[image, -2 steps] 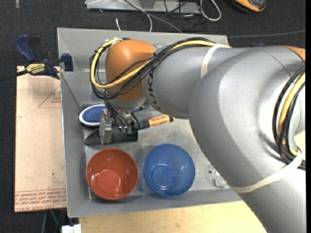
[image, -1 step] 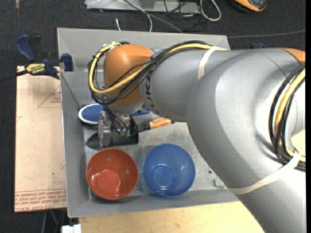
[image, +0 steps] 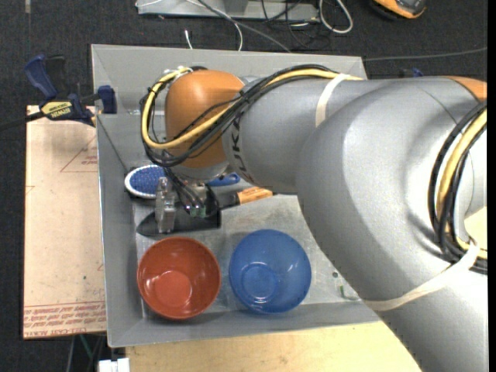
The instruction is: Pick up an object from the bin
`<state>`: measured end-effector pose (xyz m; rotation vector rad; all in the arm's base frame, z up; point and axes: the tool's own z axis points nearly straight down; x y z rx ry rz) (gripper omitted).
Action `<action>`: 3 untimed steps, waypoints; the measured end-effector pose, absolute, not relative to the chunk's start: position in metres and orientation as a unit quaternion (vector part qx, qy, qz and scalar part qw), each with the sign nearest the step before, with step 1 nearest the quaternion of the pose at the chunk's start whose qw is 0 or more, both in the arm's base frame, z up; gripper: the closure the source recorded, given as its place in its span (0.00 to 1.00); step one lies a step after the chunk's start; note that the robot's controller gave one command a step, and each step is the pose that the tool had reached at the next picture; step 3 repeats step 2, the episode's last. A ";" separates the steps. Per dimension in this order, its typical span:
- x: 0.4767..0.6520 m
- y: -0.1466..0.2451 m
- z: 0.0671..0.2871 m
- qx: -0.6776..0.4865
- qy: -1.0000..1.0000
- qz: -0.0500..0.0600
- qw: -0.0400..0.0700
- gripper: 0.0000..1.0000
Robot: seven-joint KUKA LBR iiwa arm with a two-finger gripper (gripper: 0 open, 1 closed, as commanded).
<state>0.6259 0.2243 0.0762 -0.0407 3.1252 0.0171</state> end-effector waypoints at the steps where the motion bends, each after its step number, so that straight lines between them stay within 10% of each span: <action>1: 0.622 0.229 0.078 -0.046 0.999 0.004 0.010 1.00; 3: 0.623 0.229 0.078 -0.045 0.999 0.004 0.009 1.00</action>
Offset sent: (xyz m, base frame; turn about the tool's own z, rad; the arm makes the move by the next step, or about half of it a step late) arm 0.0020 0.0090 -0.0062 -0.0492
